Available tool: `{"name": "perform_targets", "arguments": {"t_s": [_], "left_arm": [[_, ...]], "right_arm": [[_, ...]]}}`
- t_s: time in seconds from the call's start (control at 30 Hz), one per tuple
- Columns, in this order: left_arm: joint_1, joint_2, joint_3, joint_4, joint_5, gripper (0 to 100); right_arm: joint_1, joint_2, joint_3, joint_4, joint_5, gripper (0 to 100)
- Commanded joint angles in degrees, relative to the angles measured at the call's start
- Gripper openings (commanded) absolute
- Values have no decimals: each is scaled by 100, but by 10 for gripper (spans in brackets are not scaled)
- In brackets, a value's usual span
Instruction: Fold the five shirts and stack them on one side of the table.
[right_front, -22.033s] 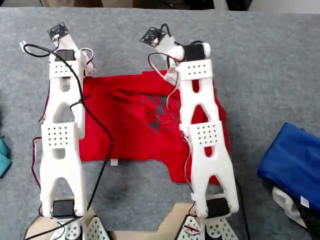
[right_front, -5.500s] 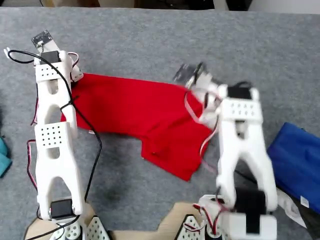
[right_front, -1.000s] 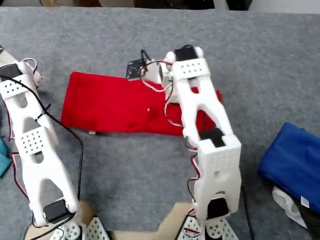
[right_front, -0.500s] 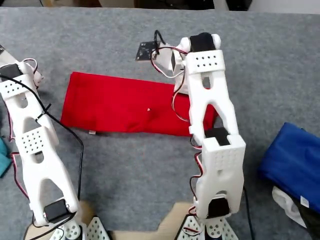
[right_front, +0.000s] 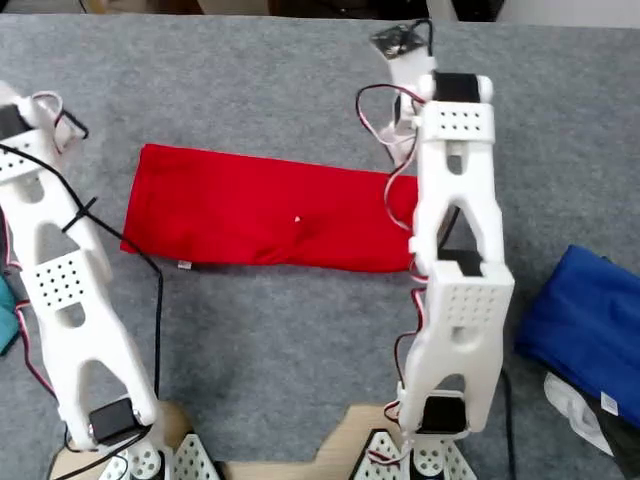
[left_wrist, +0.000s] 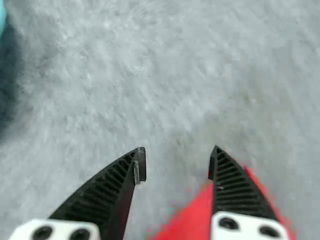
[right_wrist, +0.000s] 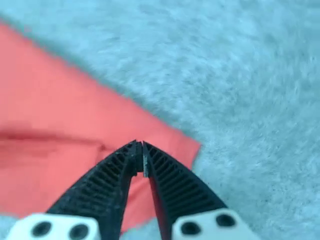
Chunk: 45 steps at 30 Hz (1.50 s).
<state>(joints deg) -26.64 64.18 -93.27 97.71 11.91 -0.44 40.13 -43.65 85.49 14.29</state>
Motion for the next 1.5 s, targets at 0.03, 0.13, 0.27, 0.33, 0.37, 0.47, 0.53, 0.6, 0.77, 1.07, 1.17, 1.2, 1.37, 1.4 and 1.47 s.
{"name": "perform_targets", "arguments": {"t_s": [0.03,0.13,0.27,0.33,0.37,0.47,0.53,0.6,0.77,1.07,1.17,1.2,1.37,1.4,1.47], "left_arm": [[176,-1341,501,334,-536,228],[475,-2141,1829,334,-932,229],[897,-2835,3798,290,-1442,229],[862,-2923,4185,62,-1530,229],[765,-2914,4281,-97,-1574,229],[677,-2826,4422,-422,-1855,229],[686,-2659,4431,-492,-2101,229],[712,-2378,4413,-651,-2330,229],[703,-1666,4378,-1204,-2620,229],[712,-1349,4378,-1240,-2637,229],[712,-1349,4378,-1240,-2637,229],[712,-1349,4387,-1231,-2637,229],[712,-1191,4378,-1257,-2646,229],[712,-1103,4378,-1336,-2646,227],[703,-919,4378,-1495,-2629,224]], "right_arm": [[576,330,-549,-448,-492,8],[901,593,-752,-615,-519,8],[1393,866,-980,-844,-519,8],[1525,971,-1024,-914,-519,8],[1569,989,-1024,-914,-519,8],[1578,989,-1024,-897,-519,8],[1578,989,-1024,-888,-519,8],[1569,989,-1024,-897,-519,8],[1578,989,-1024,-897,-519,8],[1569,989,-1024,-905,-387,8],[1552,998,-1024,-914,-352,8],[1552,998,-1024,-914,-352,8],[1552,1007,-1024,-941,-352,8],[1552,1007,-1024,-941,-352,8],[1560,1007,-1024,-941,-352,8]]}}
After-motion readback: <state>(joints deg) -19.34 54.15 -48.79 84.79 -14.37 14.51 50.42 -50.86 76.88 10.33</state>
